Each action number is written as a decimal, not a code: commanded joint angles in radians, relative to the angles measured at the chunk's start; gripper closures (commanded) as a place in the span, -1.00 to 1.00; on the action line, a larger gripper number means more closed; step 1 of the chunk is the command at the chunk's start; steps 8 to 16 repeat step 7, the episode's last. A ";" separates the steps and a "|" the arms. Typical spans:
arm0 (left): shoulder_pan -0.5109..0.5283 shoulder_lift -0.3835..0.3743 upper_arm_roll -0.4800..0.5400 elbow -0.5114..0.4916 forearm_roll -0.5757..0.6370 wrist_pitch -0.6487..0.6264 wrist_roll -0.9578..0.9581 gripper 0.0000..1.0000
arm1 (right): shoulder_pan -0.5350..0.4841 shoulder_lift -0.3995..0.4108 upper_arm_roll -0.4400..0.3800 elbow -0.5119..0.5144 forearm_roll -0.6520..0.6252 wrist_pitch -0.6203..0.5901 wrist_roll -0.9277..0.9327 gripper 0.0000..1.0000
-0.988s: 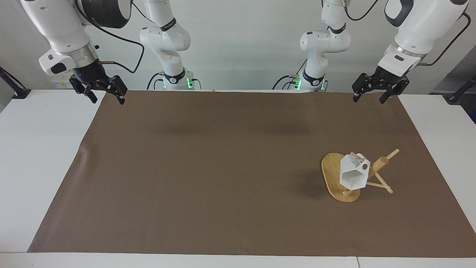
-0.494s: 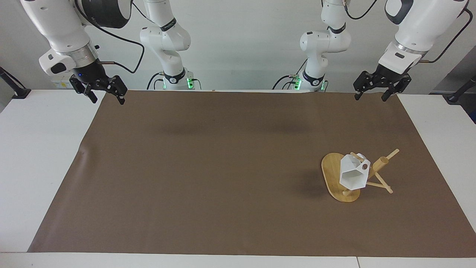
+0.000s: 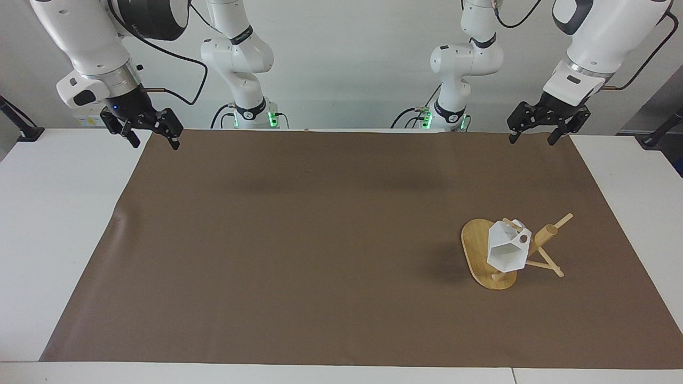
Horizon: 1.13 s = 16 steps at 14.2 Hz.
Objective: Hang cup on rack
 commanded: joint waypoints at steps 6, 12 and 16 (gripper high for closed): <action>-0.007 -0.009 0.007 -0.001 0.016 0.012 0.002 -1.00 | 0.000 -0.013 0.002 -0.007 0.000 -0.008 0.015 -1.00; -0.007 -0.009 0.007 -0.003 0.016 0.012 0.002 -1.00 | 0.000 -0.013 0.002 -0.007 0.000 -0.008 0.015 -1.00; -0.007 -0.009 0.007 -0.003 0.016 0.012 0.002 -1.00 | 0.000 -0.013 0.002 -0.007 0.000 -0.008 0.015 -1.00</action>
